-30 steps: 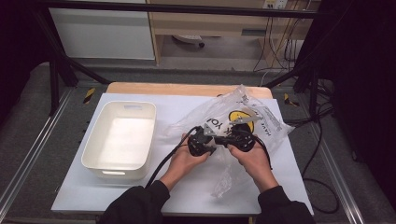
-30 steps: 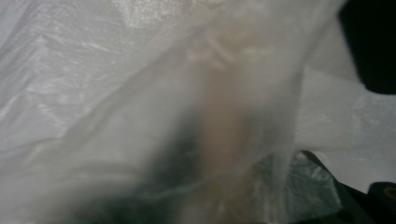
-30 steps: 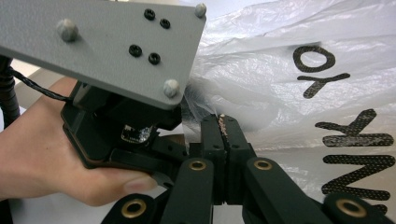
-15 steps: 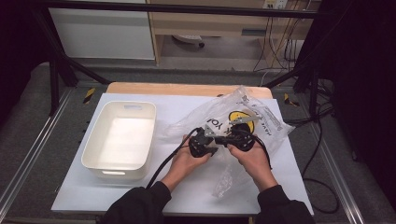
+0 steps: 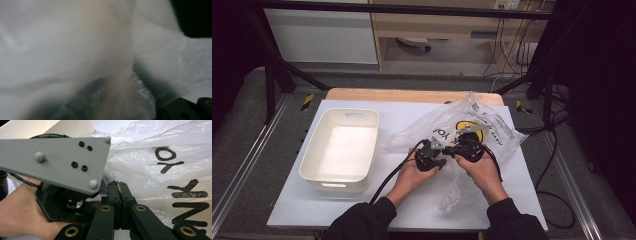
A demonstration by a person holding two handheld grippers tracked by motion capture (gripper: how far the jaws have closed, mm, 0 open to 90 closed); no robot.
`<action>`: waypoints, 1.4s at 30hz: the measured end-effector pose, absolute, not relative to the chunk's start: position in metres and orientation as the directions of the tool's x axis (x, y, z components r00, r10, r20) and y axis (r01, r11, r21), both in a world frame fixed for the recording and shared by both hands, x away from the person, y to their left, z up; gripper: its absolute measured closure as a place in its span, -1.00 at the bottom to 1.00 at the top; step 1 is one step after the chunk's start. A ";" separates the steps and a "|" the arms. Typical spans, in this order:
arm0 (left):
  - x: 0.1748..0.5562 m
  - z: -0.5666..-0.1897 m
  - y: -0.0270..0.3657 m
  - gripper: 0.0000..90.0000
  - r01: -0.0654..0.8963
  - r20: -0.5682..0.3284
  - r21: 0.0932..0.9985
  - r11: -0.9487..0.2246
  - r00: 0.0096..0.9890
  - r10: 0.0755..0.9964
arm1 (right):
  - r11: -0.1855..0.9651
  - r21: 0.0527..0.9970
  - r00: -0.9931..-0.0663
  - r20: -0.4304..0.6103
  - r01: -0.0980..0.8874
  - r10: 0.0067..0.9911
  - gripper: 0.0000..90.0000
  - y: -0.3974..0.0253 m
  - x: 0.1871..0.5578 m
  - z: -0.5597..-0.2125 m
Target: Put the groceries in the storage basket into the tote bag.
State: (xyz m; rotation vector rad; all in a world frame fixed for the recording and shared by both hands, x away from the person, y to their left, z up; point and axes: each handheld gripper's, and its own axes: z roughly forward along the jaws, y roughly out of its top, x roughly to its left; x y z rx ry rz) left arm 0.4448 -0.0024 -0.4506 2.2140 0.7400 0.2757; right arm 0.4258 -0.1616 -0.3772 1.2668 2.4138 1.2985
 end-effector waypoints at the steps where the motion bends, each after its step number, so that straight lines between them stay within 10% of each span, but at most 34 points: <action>1: 0.444 -0.451 -0.002 0.51 0.420 -0.033 0.729 -0.540 0.810 0.585 | 0.279 0.737 -0.641 0.264 0.616 0.721 1.00 -0.162 0.426 -0.377; 20: 0.438 -0.453 -0.003 -0.04 0.444 -0.087 0.732 -0.517 0.813 0.575 | 0.272 0.737 -0.637 0.268 0.619 0.723 1.00 -0.162 0.428 -0.378; 42: 0.416 -0.437 0.051 -0.22 0.434 -0.089 0.761 -0.482 0.806 0.585 | 0.260 0.740 -0.632 0.275 0.620 0.724 1.00 -0.162 0.427 -0.382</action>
